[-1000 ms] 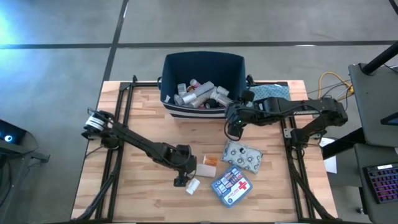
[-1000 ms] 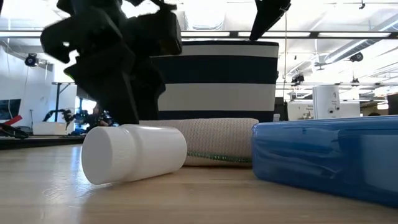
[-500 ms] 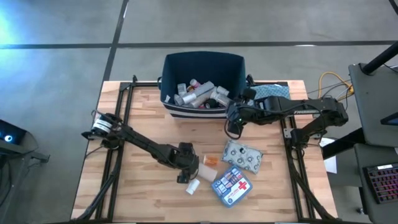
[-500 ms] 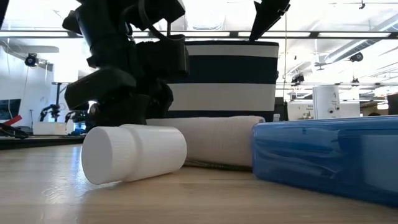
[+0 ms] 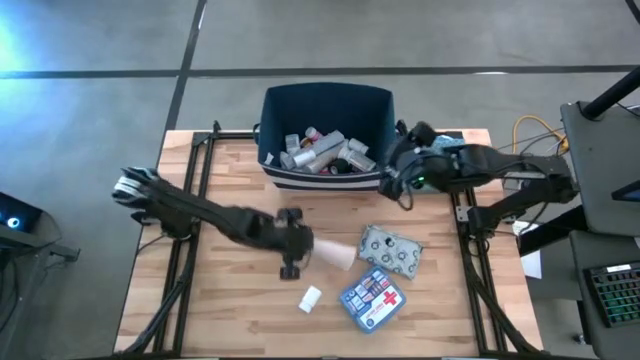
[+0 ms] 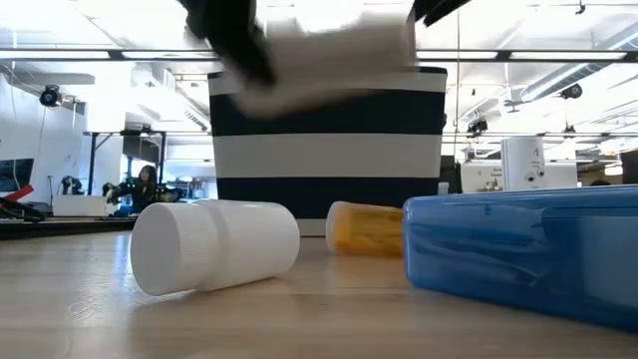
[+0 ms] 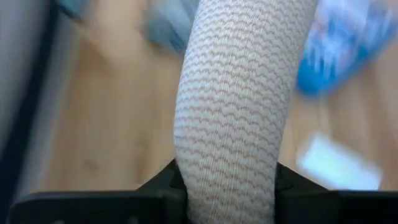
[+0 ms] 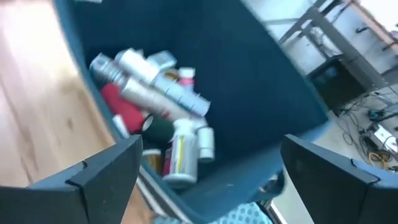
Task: Pick & place medical supplies in basket/bin
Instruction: Put the gray bandage into the blue bin
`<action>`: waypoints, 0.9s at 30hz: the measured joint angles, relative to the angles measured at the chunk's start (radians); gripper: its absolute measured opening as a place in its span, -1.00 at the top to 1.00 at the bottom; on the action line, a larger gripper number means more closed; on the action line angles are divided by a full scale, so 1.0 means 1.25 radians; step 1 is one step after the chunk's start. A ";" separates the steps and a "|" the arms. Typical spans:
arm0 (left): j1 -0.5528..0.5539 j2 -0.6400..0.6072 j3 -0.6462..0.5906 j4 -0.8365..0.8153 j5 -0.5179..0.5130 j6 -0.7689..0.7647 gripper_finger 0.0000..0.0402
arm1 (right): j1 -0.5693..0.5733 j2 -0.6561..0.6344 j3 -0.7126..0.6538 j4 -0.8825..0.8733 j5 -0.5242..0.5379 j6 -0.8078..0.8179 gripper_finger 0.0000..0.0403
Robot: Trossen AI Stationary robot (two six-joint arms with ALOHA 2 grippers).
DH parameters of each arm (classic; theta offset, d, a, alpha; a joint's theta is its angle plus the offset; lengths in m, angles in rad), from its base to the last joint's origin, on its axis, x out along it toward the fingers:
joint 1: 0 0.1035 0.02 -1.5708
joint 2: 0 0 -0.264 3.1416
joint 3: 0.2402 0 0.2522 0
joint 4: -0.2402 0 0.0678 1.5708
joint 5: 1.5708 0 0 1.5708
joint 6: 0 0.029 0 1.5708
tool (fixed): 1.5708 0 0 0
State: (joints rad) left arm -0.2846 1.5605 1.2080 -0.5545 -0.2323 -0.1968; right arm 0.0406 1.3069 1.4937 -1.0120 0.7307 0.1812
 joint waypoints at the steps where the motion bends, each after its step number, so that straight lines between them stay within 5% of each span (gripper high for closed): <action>1: 0.008 -0.027 0.026 -0.018 -0.020 -0.005 0.66 | 0.000 -0.013 0.000 0.004 0.008 0.006 -0.84; 8: 0.136 -0.139 0.200 -0.045 -0.243 0.034 0.55 | 0.000 -0.108 0.000 0.030 0.069 0.082 -0.84; 17: 0.529 -0.042 0.252 -0.064 -0.182 0.089 0.45 | 0.001 -0.139 0.000 0.053 0.066 0.125 -0.84; 27: 0.507 -0.067 0.252 -0.194 -0.193 0.088 -0.22 | 0.002 -0.095 -0.051 0.030 -0.201 0.143 -0.84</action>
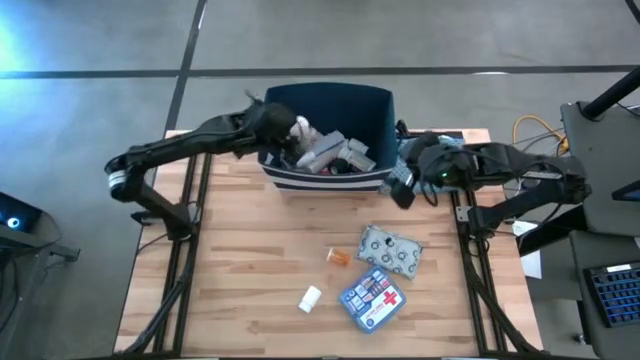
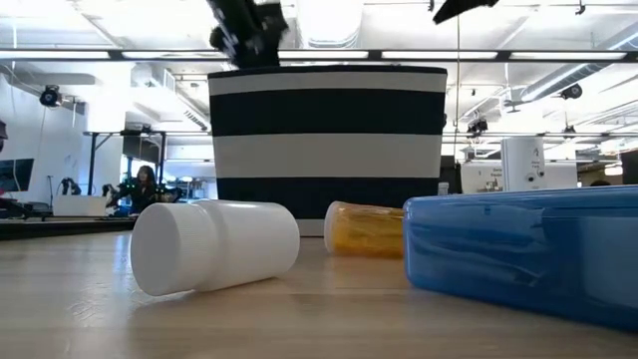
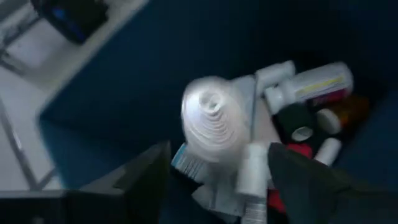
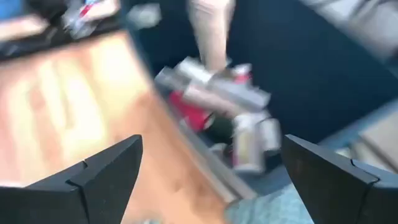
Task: Pick & place medical supplies in basket/bin
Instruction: Put the gray bandage into the blue bin, then put the orange medicine bottle into the blue bin
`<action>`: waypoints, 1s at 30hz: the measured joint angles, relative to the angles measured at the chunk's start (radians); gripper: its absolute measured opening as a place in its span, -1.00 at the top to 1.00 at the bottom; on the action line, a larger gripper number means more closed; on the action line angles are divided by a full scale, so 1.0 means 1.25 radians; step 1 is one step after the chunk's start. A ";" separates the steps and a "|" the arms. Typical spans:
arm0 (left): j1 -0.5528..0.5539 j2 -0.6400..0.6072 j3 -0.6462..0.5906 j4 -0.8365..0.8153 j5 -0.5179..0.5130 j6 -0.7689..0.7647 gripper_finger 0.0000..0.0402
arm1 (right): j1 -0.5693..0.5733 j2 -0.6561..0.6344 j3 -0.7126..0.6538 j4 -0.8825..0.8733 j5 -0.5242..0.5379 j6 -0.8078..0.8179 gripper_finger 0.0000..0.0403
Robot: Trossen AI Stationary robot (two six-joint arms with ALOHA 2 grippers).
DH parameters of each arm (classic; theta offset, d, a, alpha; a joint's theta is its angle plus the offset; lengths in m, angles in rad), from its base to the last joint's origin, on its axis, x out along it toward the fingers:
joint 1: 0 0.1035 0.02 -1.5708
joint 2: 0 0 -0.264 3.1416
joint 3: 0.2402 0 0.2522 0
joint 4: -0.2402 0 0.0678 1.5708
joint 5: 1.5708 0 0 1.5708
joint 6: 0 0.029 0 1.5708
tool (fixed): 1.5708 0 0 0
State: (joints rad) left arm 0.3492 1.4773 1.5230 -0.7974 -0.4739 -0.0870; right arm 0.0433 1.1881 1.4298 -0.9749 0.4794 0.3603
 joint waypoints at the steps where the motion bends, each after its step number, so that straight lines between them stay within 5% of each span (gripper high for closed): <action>1: -0.012 -0.021 0.000 -0.003 -0.005 0.000 -0.27 | 0.000 0.006 -0.008 -0.001 -0.034 0.000 -0.84; 7: -0.124 -0.177 0.001 -0.015 -0.006 -0.083 -0.41 | 0.024 0.077 -0.066 0.016 -0.173 -0.003 -0.84; 16: -0.367 -0.352 -0.025 -0.044 -0.014 -0.319 -0.42 | 0.112 0.280 -0.100 0.123 -0.220 -0.022 -0.84; 30: -0.574 -0.377 -0.160 -0.047 -0.033 -0.420 -0.42 | 0.171 0.543 -0.100 0.290 -0.283 0.106 -0.84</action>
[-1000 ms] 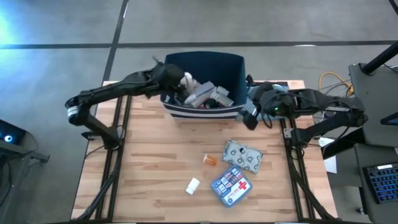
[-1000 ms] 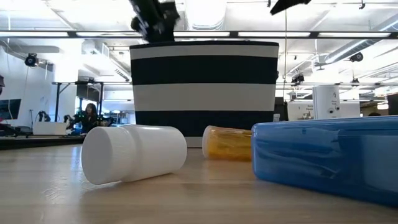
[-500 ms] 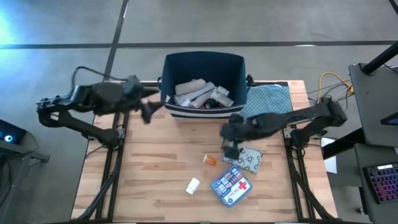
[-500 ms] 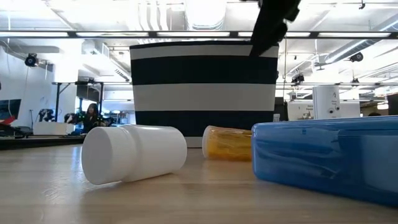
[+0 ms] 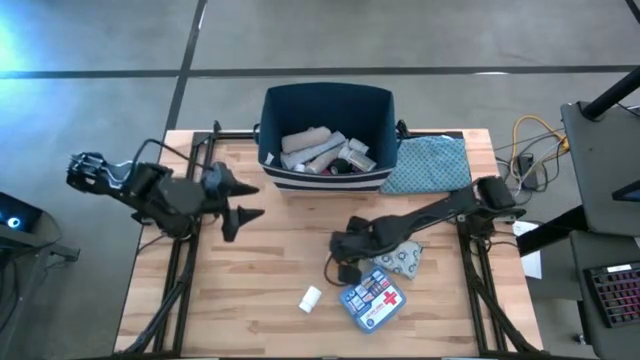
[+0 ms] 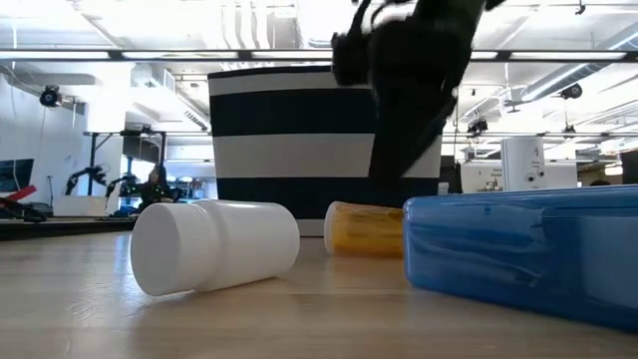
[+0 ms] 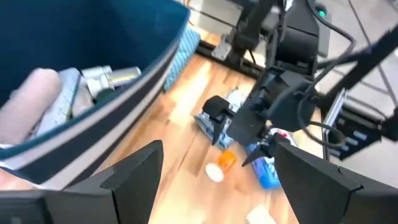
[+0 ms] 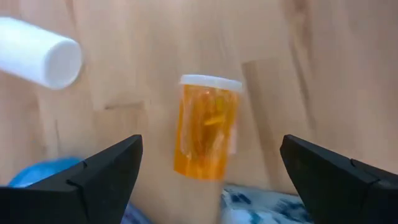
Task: Pick & place medical supplies in basket/bin
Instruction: Put the orange medicine bottle into the blue bin
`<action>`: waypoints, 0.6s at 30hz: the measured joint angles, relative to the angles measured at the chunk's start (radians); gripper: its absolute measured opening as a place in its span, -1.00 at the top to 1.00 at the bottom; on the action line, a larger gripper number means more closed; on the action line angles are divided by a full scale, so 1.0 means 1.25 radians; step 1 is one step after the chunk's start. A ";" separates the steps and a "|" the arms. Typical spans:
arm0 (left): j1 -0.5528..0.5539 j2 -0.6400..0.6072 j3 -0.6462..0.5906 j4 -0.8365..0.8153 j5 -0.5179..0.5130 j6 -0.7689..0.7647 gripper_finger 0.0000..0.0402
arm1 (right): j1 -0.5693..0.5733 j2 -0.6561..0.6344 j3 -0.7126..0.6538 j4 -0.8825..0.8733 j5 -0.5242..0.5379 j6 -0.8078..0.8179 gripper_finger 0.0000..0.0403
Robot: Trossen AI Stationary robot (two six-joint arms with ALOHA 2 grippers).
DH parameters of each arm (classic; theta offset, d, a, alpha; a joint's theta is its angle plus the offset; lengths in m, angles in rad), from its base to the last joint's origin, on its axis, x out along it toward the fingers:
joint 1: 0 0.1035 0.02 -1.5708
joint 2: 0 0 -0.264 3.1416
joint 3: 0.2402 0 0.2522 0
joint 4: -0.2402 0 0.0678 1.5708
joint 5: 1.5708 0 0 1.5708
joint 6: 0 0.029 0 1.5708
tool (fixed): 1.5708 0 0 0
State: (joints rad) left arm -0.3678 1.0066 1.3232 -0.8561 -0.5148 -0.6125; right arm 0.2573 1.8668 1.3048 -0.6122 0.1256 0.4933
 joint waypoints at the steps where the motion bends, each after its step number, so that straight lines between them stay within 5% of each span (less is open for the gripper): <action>1: -0.006 -0.001 -0.008 0.000 0.000 0.000 -0.42 | 0.000 0.015 0.000 0.003 -0.002 0.017 -0.84; 10: -0.030 -0.032 -0.035 -0.025 0.000 0.000 -0.42 | -0.002 0.117 0.020 0.017 0.001 0.106 -0.72; 18: -0.030 -0.072 -0.036 -0.092 -0.001 -0.009 -0.42 | -0.035 0.117 0.042 0.016 0.004 0.128 -0.03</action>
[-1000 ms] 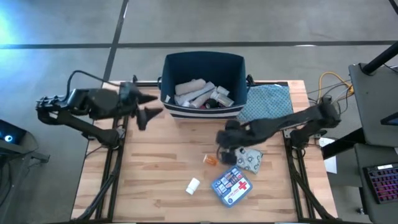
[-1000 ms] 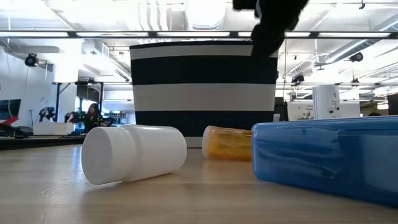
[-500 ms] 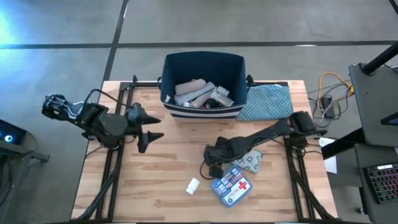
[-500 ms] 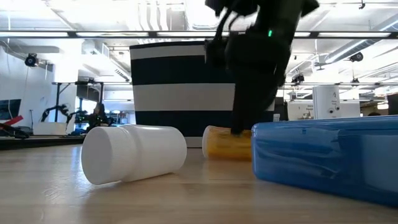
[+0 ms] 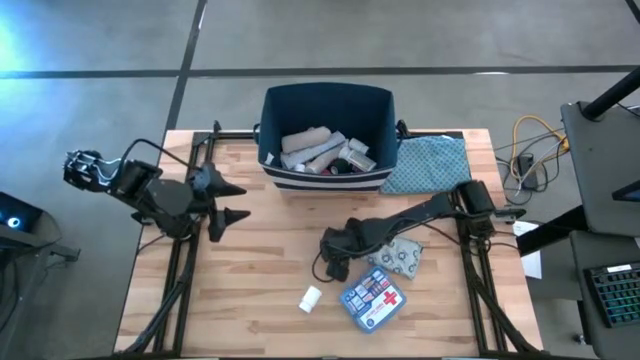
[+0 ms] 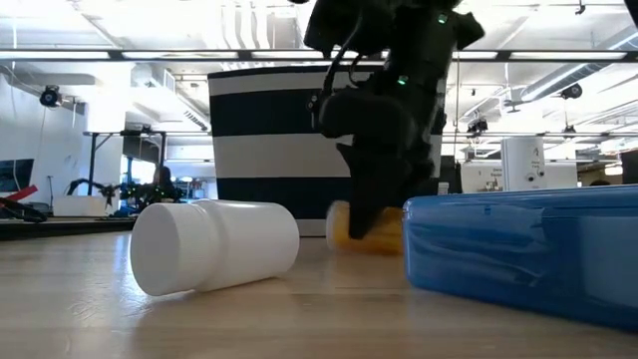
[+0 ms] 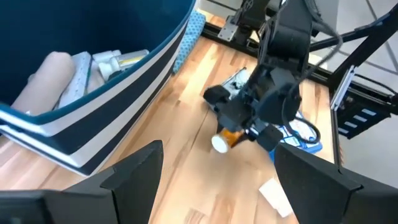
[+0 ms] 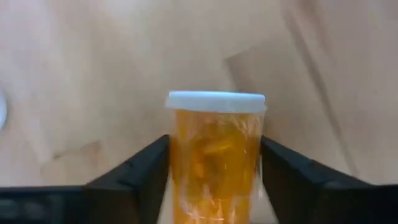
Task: Pick & place medical supplies in basket/bin
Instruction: Put the orange medicine bottle into the blue bin, then put the white medicine bottle into the blue bin
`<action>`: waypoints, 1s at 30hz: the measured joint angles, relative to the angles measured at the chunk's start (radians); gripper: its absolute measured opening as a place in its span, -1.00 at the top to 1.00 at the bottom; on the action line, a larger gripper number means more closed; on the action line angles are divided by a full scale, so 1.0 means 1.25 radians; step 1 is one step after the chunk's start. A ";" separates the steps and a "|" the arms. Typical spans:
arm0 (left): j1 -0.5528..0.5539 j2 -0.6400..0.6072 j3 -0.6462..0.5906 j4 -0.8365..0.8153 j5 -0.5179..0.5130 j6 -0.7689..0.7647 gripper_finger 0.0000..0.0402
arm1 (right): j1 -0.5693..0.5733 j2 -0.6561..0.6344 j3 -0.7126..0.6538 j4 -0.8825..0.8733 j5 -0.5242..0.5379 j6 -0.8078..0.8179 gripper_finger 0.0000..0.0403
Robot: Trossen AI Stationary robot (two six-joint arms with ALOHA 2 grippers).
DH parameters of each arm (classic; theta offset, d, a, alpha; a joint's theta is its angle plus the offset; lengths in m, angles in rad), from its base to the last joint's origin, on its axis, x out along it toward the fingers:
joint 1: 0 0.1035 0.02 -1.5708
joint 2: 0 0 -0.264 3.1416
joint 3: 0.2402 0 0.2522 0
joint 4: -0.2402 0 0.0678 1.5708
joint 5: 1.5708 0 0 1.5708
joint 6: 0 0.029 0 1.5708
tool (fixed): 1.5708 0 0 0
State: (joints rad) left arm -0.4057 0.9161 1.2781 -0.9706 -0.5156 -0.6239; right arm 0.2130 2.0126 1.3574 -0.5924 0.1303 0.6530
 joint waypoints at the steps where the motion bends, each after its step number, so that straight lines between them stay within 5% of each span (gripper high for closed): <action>1: 0.000 -0.004 -0.003 -0.006 0.000 -0.004 -0.42 | -0.008 -0.005 0.006 0.000 -0.001 0.002 0.08; 4: 0.000 -0.019 -0.021 -0.015 0.000 -0.013 -0.42 | -0.033 -0.036 0.033 0.002 -0.005 -0.003 0.40; 8: 0.000 -0.035 -0.058 -0.015 0.005 -0.043 -0.42 | -0.063 -0.098 0.106 0.001 0.022 -0.046 0.46; 14: 0.000 -0.046 -0.185 0.008 0.059 -0.136 -0.42 | -0.091 -0.217 0.281 0.009 0.263 -0.210 0.45; 18: 0.000 -0.039 -0.313 0.161 0.102 -0.201 -0.42 | -0.167 -0.236 0.396 -0.062 0.359 -0.241 0.19; 24: 0.000 0.062 -0.486 0.573 0.136 -0.353 -0.43 | -0.342 -0.227 0.524 -0.288 0.168 -0.208 -0.36; 30: -0.028 0.279 -0.443 0.614 0.173 -0.524 -0.46 | -0.394 -0.230 0.590 -0.452 0.149 -0.302 -0.79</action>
State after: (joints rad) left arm -0.4405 1.2643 0.7246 -0.2029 -0.2999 -1.2784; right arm -0.2792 1.7252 2.0950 -1.1576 0.3169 0.2758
